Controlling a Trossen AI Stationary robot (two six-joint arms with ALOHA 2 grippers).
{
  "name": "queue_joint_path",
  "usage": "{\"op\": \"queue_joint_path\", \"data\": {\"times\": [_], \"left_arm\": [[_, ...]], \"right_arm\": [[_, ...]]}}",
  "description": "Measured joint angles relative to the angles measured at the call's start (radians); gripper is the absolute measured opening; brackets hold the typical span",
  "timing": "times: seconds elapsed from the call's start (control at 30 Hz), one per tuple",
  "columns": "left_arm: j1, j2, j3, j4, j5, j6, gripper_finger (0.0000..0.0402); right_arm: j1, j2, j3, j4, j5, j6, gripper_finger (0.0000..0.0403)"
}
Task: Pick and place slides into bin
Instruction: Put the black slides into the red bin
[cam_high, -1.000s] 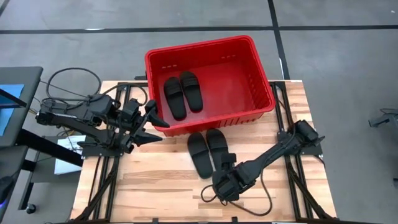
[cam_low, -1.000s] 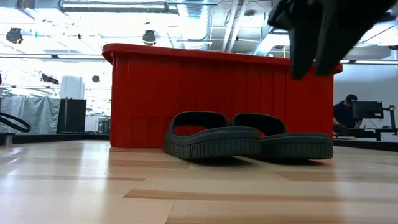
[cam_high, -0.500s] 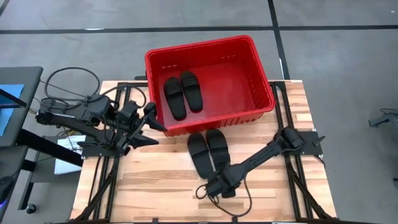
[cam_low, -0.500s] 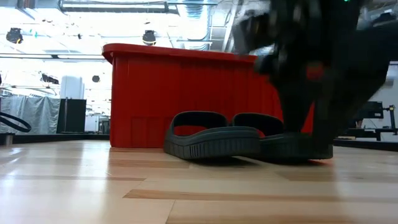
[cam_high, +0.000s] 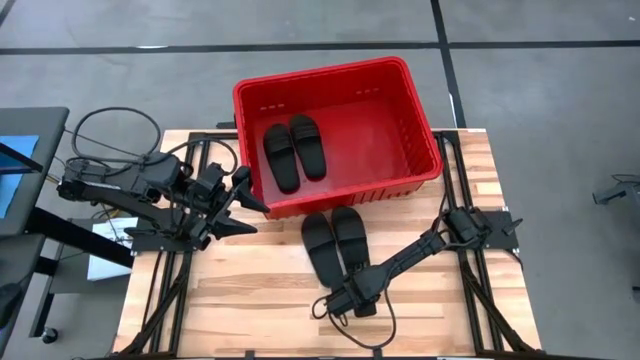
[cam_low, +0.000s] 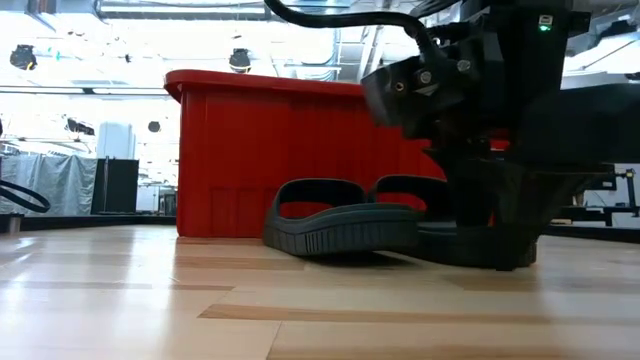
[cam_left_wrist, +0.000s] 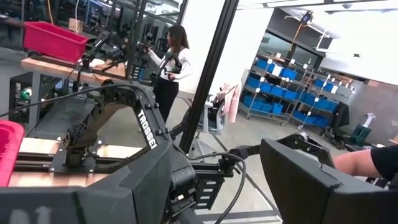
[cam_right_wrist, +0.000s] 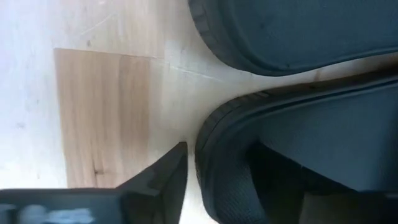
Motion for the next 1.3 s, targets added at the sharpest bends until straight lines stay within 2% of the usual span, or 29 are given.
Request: {"op": "queue_joint_path", "data": {"times": [0.13, 0.23, 0.47, 0.87, 1.3], "left_arm": [[0.0, 0.0, 0.0, -0.011, 0.0, 0.0, 0.0234], [0.0, 0.0, 0.0, -0.011, 0.0, 0.001, 0.0234], [0.0, 0.0, 0.0, -0.038, 0.0, 0.002, 0.0234], [0.0, 0.0, 0.0, -0.053, 0.0, -0.004, 0.0234], [-0.022, 0.0, 0.0, -0.073, -0.001, -0.005, 0.0234]], "right_arm": [[-0.005, -0.002, -0.002, -0.003, 0.013, 0.002, 0.0086], [-0.019, -0.005, -0.002, -0.003, -0.021, 0.001, 0.0025], [-0.036, -0.008, -0.001, -0.009, -0.057, 0.021, 0.0023], [-0.039, -0.092, -0.014, -0.015, -0.124, 0.039, 0.0017], [0.057, -0.199, -0.015, -0.153, -0.253, 0.126, 0.001]]}}
